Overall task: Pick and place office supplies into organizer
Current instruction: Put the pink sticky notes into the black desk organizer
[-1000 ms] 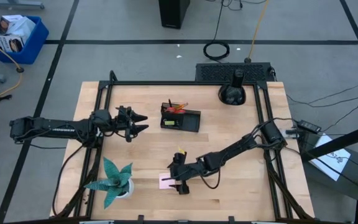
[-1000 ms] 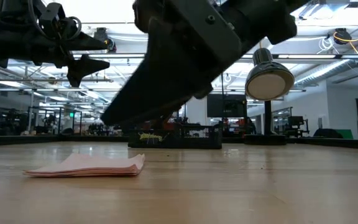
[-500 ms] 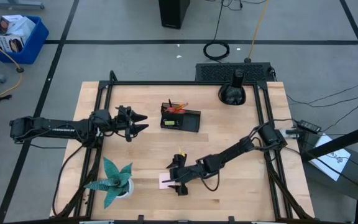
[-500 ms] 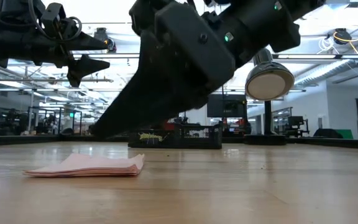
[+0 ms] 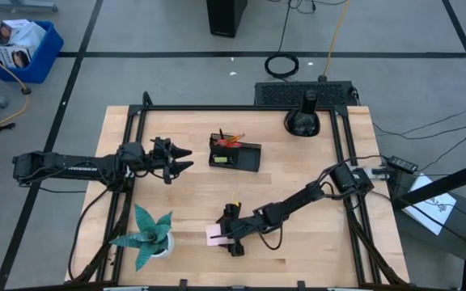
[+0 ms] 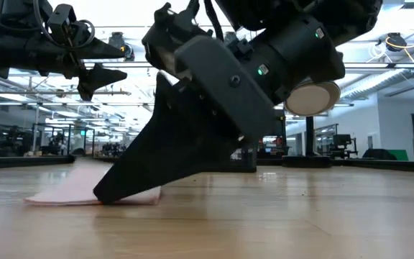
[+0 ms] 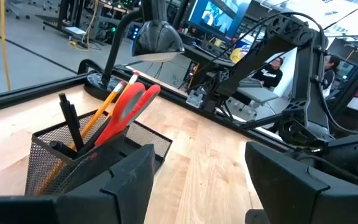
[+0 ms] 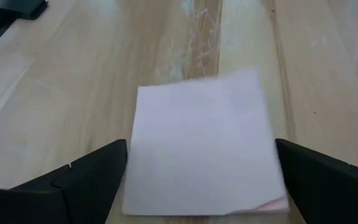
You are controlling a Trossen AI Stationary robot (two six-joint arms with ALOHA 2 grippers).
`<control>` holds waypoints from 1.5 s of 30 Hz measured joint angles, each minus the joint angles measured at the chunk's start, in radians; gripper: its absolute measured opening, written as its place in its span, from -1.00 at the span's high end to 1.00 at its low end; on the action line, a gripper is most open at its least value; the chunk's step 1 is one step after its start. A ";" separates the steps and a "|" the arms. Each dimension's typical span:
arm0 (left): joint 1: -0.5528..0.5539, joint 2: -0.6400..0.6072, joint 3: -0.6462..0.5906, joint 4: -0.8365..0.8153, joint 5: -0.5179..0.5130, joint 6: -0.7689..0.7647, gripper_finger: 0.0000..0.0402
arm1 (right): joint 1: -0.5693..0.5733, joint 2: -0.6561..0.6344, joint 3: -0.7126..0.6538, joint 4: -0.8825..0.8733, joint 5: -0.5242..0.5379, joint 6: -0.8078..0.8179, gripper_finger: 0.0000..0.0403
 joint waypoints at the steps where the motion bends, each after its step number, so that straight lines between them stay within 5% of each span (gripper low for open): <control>1: 0.000 0.000 0.000 -0.004 0.000 0.002 -0.27 | 0.000 0.008 0.000 0.011 0.005 -0.006 -0.95; 12: 0.000 0.000 0.000 -0.014 -0.010 0.007 -0.27 | 0.000 0.023 0.002 -0.001 0.028 -0.025 -0.93; 24: 0.000 0.000 0.000 -0.019 -0.010 0.005 -0.27 | -0.002 0.025 0.002 -0.012 0.005 0.008 -0.56; 45: -0.023 0.000 -0.001 -0.021 -0.018 0.014 -0.27 | 0.000 -0.028 -0.004 -0.070 0.047 -0.052 -0.53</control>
